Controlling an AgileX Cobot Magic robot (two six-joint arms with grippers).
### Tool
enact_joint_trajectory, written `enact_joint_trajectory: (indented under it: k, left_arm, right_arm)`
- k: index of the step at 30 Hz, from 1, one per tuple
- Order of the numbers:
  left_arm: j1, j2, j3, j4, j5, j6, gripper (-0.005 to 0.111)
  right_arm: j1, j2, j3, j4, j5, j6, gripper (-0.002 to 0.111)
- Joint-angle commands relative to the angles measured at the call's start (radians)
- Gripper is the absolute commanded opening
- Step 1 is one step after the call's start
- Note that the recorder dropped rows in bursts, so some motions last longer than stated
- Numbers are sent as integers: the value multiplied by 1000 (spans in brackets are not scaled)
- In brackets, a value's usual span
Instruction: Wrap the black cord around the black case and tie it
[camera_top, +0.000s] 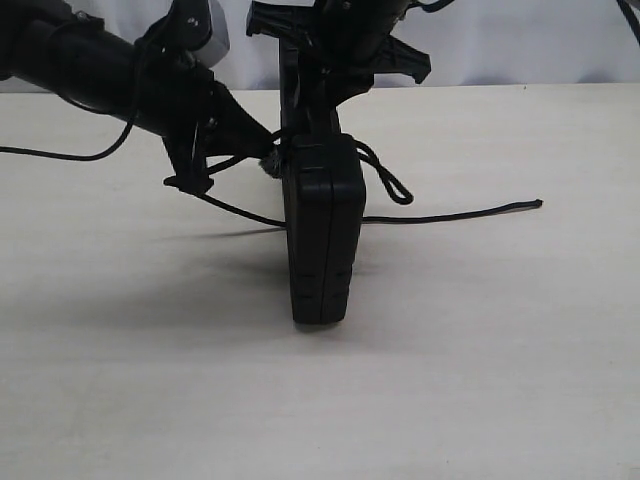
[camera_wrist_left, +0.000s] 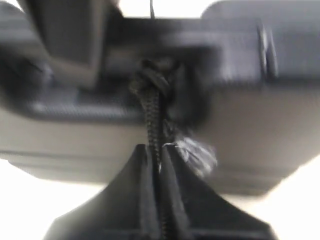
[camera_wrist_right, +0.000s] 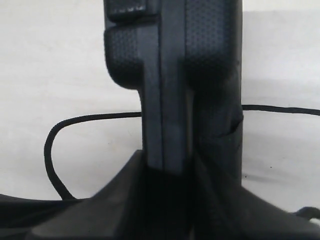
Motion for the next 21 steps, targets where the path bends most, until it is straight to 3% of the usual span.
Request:
enact_joint_trajectory:
  k: [1, 21]
  left_arm:
    - [-2, 1, 3, -107, -1, 14, 0]
    - [-2, 1, 3, -143, -15, 22, 0]
  right_arm:
    - [0, -11, -6, 11, -23, 5, 4]
    - [0, -11, -6, 11, -23, 5, 4]
